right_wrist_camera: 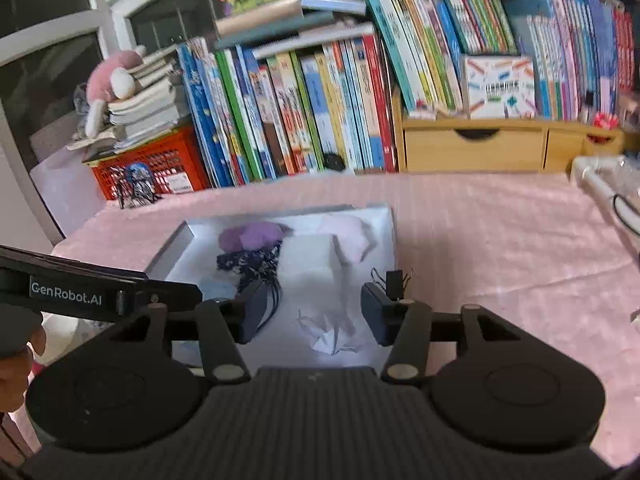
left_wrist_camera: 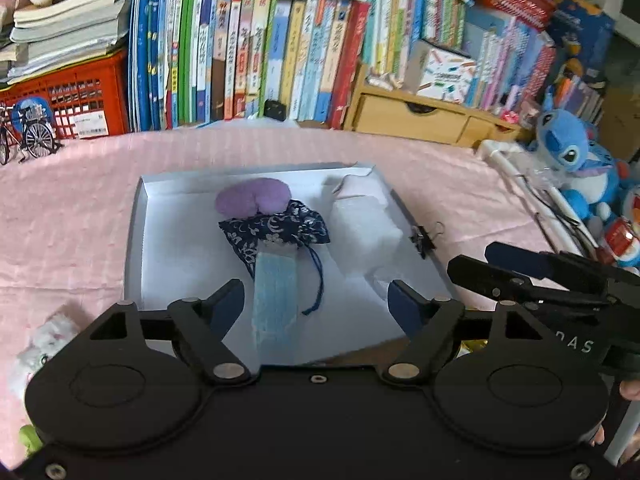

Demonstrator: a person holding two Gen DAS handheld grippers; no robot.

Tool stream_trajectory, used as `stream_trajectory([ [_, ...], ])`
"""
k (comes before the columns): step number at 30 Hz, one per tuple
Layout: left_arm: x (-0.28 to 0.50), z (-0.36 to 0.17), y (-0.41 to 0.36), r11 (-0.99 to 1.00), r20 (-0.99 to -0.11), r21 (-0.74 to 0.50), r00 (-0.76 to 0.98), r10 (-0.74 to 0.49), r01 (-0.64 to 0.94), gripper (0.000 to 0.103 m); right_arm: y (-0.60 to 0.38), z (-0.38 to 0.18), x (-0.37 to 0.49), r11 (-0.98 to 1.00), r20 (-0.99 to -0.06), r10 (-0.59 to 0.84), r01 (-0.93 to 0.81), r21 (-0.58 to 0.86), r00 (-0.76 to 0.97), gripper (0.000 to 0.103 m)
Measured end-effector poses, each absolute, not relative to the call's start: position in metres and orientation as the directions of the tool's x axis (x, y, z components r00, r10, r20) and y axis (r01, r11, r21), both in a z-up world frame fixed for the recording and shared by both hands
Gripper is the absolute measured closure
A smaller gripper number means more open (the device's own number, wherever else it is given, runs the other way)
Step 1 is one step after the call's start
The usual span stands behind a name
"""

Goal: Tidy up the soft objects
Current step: 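Lower the mask into the grey tray and open the left tool while the right tool releases the tissue there, then move the left tool to the pink-green bow plush while the right tool moves to the white fluffy plush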

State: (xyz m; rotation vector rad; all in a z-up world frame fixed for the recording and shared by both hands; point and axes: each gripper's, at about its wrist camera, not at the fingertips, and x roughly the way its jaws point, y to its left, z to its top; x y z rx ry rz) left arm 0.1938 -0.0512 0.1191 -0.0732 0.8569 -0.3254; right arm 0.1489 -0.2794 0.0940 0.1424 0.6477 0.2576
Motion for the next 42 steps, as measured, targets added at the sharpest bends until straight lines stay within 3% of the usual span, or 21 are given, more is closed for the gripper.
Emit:
stream_trajectory([
  [9,0.127,0.134,-0.038,0.914,-0.632,-0.216,0.665,-0.398,0.342,0.019,-0.271,0.117,0.089,0.963,-0.47,0.27,-0.229,0.144,0.84,0.027],
  [23,0.033,0.112,0.004,0.93,-0.506,-0.146,0.782,-0.364,0.338,0.012,-0.236,0.102,0.019,0.967,-0.379,0.248,-0.252,0.04,0.892,0.019],
  [36,-0.026,0.076,0.059,0.968,-0.502,-0.145,0.828,-0.25,0.205,0.009,-0.184,0.086,-0.017,0.927,-0.361,0.345,-0.374,-0.012,0.866,0.015],
  [42,-0.028,0.066,0.092,0.992,-0.499,-0.112,0.859,-0.112,0.064,0.009,-0.162,0.077,-0.016,0.911,-0.386,0.376,-0.412,-0.012,0.843,0.015],
])
